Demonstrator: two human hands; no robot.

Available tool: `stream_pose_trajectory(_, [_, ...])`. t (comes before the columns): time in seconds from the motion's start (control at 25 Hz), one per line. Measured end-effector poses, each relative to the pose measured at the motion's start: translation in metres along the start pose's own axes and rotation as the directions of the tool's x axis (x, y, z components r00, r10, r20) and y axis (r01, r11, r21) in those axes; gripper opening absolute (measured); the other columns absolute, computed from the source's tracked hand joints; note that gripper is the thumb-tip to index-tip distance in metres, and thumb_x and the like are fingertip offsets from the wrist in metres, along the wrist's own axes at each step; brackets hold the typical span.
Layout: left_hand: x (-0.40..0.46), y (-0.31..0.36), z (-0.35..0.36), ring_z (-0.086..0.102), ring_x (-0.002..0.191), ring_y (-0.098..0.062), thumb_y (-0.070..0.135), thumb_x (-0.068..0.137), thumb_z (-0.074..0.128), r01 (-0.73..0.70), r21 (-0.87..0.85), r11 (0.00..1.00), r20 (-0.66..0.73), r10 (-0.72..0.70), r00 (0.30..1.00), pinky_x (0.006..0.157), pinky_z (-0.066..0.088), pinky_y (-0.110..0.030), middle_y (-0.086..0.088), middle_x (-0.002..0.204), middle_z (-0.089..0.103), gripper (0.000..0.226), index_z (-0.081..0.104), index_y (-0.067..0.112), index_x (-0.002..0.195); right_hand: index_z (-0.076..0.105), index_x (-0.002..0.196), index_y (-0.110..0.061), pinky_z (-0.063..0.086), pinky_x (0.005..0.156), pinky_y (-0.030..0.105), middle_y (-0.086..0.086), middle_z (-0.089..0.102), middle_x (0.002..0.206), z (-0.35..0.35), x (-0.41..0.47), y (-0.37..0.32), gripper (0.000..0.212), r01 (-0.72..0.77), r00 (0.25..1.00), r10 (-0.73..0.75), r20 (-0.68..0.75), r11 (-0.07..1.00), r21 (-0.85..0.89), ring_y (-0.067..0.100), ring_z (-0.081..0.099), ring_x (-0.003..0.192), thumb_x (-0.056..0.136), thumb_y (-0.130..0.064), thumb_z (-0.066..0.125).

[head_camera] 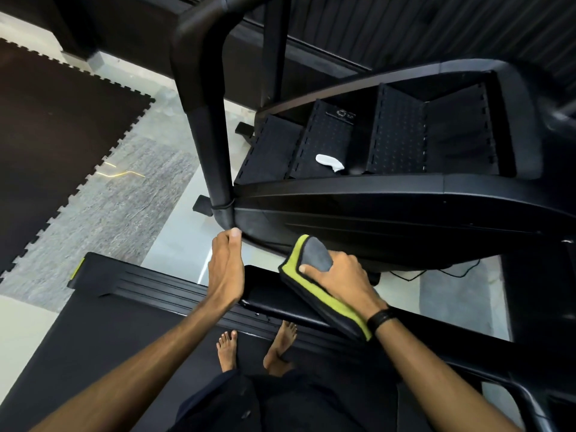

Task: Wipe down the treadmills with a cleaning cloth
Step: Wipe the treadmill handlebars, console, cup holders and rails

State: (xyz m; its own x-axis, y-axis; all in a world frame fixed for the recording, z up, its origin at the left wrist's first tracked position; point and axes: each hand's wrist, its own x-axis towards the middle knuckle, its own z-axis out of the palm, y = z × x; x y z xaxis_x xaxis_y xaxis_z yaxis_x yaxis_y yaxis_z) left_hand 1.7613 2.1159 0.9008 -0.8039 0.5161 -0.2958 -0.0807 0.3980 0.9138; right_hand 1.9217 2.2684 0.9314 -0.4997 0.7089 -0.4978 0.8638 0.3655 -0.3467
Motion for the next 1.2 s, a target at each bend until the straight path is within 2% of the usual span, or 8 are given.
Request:
stream_pose_trajectory(0.12, [0.000,-0.003,-0.003,0.052,0.112,-0.026,0.078,0.084,0.008,-0.007,0.071,0.997,-0.026,0.009,1.000,0.104,0.038,-0.048,0.005,0.122,0.045,0.070,0.049,0.029,0.114,0.064,0.119,-0.012,0.053,0.090,0.039,0.014,0.066,0.125,0.013,0.040,-0.015,0.069,-0.081,0.983,0.095,0.157,0.992,-0.094,0.034,0.064,0.112,0.077,-0.067,0.071])
stream_pose_trajectory(0.24, [0.001,-0.005,-0.001,0.051,0.112,-0.026,0.079,0.085,0.007,-0.035,0.101,0.994,-0.018,0.037,0.999,0.105,0.038,-0.050,0.005,0.123,0.045,0.066,0.047,0.035,0.114,0.060,0.127,-0.011,0.048,0.095,0.038,0.015,0.062,0.134,0.033,0.055,-0.063,0.065,0.045,0.980,-0.026,0.196,0.994,-0.096,0.035,0.060,0.121,0.084,-0.060,0.068])
stream_pose_trajectory(0.44, [0.003,-0.006,-0.001,0.053,0.108,-0.021,0.086,0.082,0.008,-0.049,0.062,0.997,-0.002,0.049,0.999,0.098,0.039,-0.042,0.006,0.118,0.047,0.074,0.050,0.033,0.112,0.063,0.112,-0.029,0.055,0.077,0.039,0.001,0.073,0.107,0.029,0.009,-0.055,0.063,0.183,0.983,-0.184,0.004,0.981,0.064,0.028,0.067,0.098,0.073,-0.078,0.057])
stream_pose_trajectory(0.6, [0.003,-0.004,-0.002,0.052,0.107,-0.021,0.077,0.086,0.011,-0.036,0.036,0.999,0.017,0.035,0.999,0.095,0.036,-0.037,0.009,0.112,0.047,0.064,0.050,0.033,0.109,0.067,0.107,-0.030,0.050,0.063,0.030,-0.015,0.067,0.086,0.005,0.008,0.008,0.066,0.055,0.998,-0.056,0.018,0.997,0.058,0.016,0.065,0.084,0.068,-0.083,0.061])
stream_pose_trajectory(0.72, [0.004,-0.003,-0.002,0.053,0.106,-0.022,0.074,0.086,0.011,-0.033,0.060,0.998,0.029,0.031,0.999,0.096,0.038,-0.039,0.010,0.108,0.047,0.063,0.052,0.032,0.110,0.069,0.117,-0.014,0.054,0.090,0.038,0.008,0.071,0.118,0.003,0.047,0.018,0.062,-0.113,0.963,0.117,0.242,0.993,-0.027,0.028,0.065,0.108,0.079,-0.063,0.072])
stream_pose_trajectory(0.84, [0.005,-0.004,-0.003,0.053,0.106,-0.023,0.074,0.088,0.012,-0.038,0.066,0.997,0.036,0.036,0.999,0.098,0.038,-0.042,0.007,0.112,0.049,0.057,0.050,0.036,0.108,0.059,0.130,-0.008,0.047,0.099,0.037,0.017,0.060,0.138,0.029,0.070,-0.027,0.061,-0.060,0.940,0.099,0.327,0.990,-0.127,0.032,0.059,0.124,0.088,-0.052,0.064])
stream_pose_trajectory(1.0, [0.008,-0.009,-0.002,0.051,0.109,-0.023,0.072,0.089,0.014,-0.054,0.077,0.996,0.018,0.053,0.998,0.096,0.037,-0.037,0.002,0.117,0.050,0.057,0.052,0.036,0.110,0.067,0.114,-0.018,0.046,0.081,0.036,0.013,0.069,0.121,0.045,0.043,-0.097,0.051,0.150,0.980,-0.146,0.134,0.988,-0.019,0.036,0.064,0.112,0.084,-0.059,0.064])
stream_pose_trajectory(1.2, [0.006,-0.008,-0.001,0.053,0.104,-0.020,0.071,0.090,0.015,-0.072,0.058,0.996,0.003,0.072,0.997,0.094,0.039,-0.040,0.007,0.112,0.050,0.050,0.051,0.040,0.106,0.062,0.103,-0.027,0.048,0.071,0.035,0.000,0.072,0.101,0.016,-0.023,-0.034,0.062,0.178,0.977,-0.176,-0.117,0.984,0.013,0.029,0.066,0.094,0.072,-0.079,0.048])
